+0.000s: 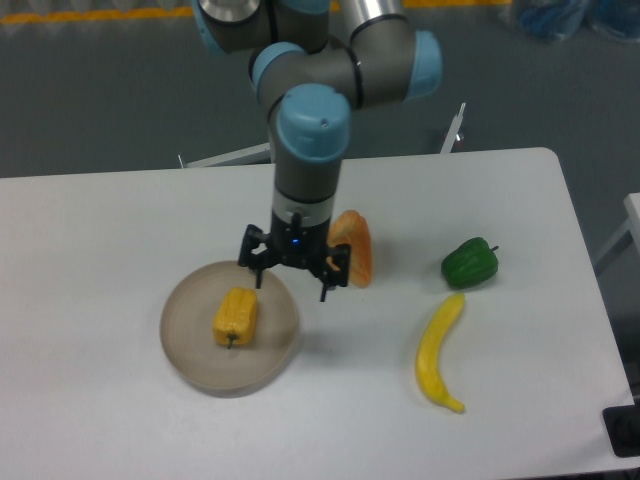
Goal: Pick up the yellow pepper from the plate
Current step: 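Move the open gripper over the plate above the yellow pepper, then lower the gripper onto the yellow pepper and close on it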
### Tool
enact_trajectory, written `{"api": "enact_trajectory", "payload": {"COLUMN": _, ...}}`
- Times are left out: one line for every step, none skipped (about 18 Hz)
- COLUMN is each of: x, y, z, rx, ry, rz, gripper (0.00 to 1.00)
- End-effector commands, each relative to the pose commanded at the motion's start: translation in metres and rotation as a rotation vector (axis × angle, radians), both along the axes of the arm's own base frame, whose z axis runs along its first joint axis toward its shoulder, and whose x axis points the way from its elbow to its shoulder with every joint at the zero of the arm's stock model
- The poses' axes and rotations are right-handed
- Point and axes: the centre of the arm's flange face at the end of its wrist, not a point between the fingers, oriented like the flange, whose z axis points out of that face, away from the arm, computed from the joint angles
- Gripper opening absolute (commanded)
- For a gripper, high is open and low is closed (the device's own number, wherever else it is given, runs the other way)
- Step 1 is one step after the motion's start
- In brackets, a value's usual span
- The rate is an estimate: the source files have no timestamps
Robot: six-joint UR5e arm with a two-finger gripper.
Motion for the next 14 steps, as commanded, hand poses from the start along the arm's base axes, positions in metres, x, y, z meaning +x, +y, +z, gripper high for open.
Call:
{"api": "enact_trajectory", "payload": {"x": 0.003, "y": 0.001, "z": -0.002, "rx": -0.001, "ry": -0.001, "rz": -0.005, "gripper": 1.0}}
{"api": "enact_trajectory", "payload": {"x": 0.012, "y": 0.005, "z": -0.013, "rx": -0.021, "ry": 0.0, "rz": -0.012, "gripper": 1.0}}
{"api": "enact_trajectory", "payload": {"x": 0.015, "y": 0.007, "z": -0.018, "rx": -0.036, "ry": 0.01, "rz": -0.001, "gripper": 1.0}}
{"api": "enact_trajectory", "payload": {"x": 0.02, "y": 0.009, "z": -0.021, "rx": -0.044, "ry": 0.025, "rz": 0.003, "gripper": 1.0}}
{"api": "enact_trajectory", "payload": {"x": 0.028, "y": 0.01, "z": -0.025, "rx": -0.05, "ry": 0.037, "rz": -0.006, "gripper": 1.0}}
{"api": "enact_trajectory", "payload": {"x": 0.032, "y": 0.011, "z": -0.026, "rx": -0.049, "ry": 0.038, "rz": -0.012, "gripper": 1.0}}
{"api": "enact_trajectory", "payload": {"x": 0.033, "y": 0.01, "z": -0.028, "rx": -0.052, "ry": 0.037, "rz": -0.011, "gripper": 1.0}}
{"api": "enact_trajectory", "payload": {"x": 0.034, "y": 0.012, "z": -0.032, "rx": -0.056, "ry": 0.033, "rz": -0.005, "gripper": 1.0}}
{"api": "enact_trajectory", "payload": {"x": 0.04, "y": 0.015, "z": -0.04, "rx": -0.065, "ry": 0.03, "rz": -0.013, "gripper": 1.0}}
{"api": "enact_trajectory", "payload": {"x": 0.043, "y": 0.016, "z": -0.044, "rx": -0.067, "ry": 0.031, "rz": -0.019, "gripper": 1.0}}
{"api": "enact_trajectory", "payload": {"x": 0.045, "y": 0.017, "z": -0.049, "rx": -0.069, "ry": 0.032, "rz": -0.022, "gripper": 1.0}}
{"api": "enact_trajectory", "payload": {"x": 0.046, "y": 0.018, "z": -0.05, "rx": -0.069, "ry": 0.037, "rz": -0.024, "gripper": 1.0}}
{"api": "enact_trajectory", "payload": {"x": 0.052, "y": 0.019, "z": -0.052, "rx": -0.072, "ry": 0.039, "rz": -0.034, "gripper": 1.0}}
{"api": "enact_trajectory", "payload": {"x": 0.057, "y": 0.019, "z": -0.055, "rx": -0.079, "ry": 0.045, "rz": -0.041, "gripper": 1.0}}
